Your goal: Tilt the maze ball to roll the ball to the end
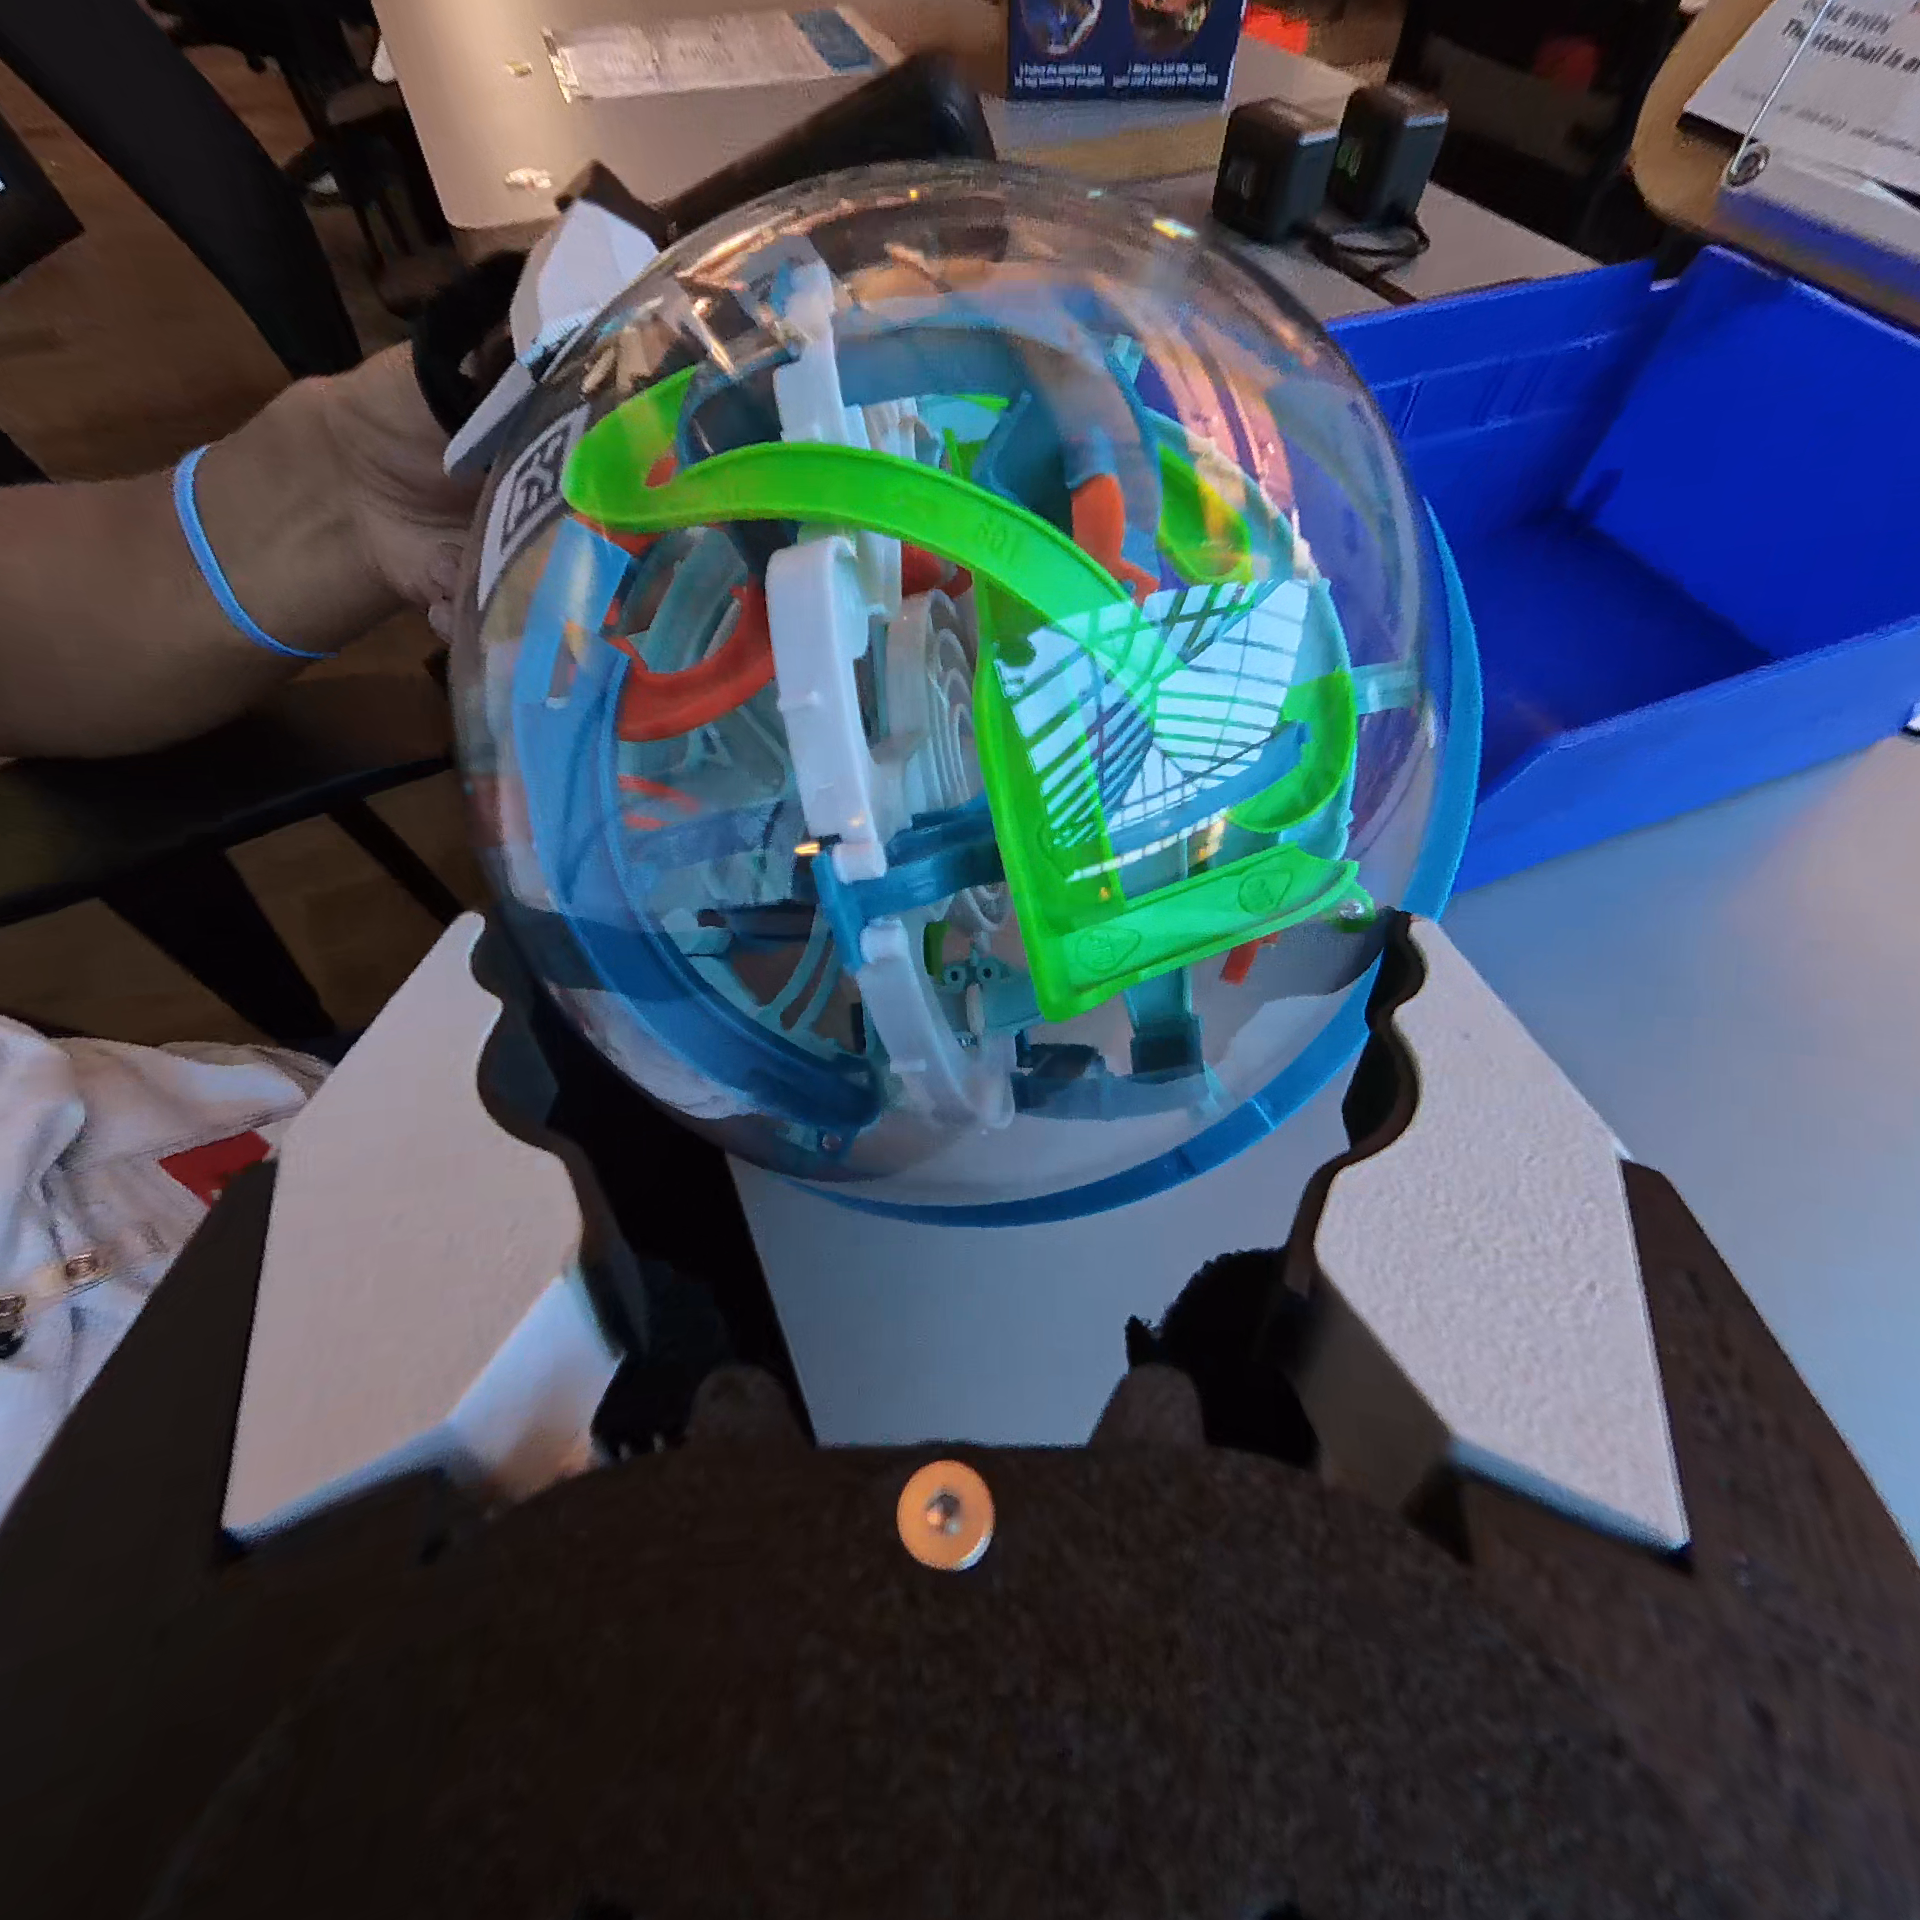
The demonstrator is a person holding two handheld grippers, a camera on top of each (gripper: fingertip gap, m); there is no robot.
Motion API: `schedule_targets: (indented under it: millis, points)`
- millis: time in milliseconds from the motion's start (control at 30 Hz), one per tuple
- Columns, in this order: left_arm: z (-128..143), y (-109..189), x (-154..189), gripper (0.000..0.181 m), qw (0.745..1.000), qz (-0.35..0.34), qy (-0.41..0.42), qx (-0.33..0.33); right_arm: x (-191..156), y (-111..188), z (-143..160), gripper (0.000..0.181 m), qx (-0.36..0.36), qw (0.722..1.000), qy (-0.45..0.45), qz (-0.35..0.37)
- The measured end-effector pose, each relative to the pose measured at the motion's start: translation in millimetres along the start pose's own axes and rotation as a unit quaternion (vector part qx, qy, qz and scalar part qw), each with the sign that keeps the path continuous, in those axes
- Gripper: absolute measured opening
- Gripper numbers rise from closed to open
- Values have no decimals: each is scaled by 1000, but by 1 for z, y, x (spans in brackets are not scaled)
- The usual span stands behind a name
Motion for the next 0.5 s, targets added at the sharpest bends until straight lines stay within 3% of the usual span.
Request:
schedule_targets:
  millis: [200,500]
  points:
    - [4,-8,4,157,999,45,19,-11,-3,15,-18,154,-38,999,-11,0]
    - [5,-14,3,156,993,109,27,-25,-7,26,-33,154,-27,999,-5,22]
Point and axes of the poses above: each gripper's, where its closed fingertips meet, y back along the fingers, z out of its underside, x = y × z across the jaws, the point moved 10 cm from there along y, back along the fingers, and after that the axes turned 15 degrees about y, right-handed, at the moved point
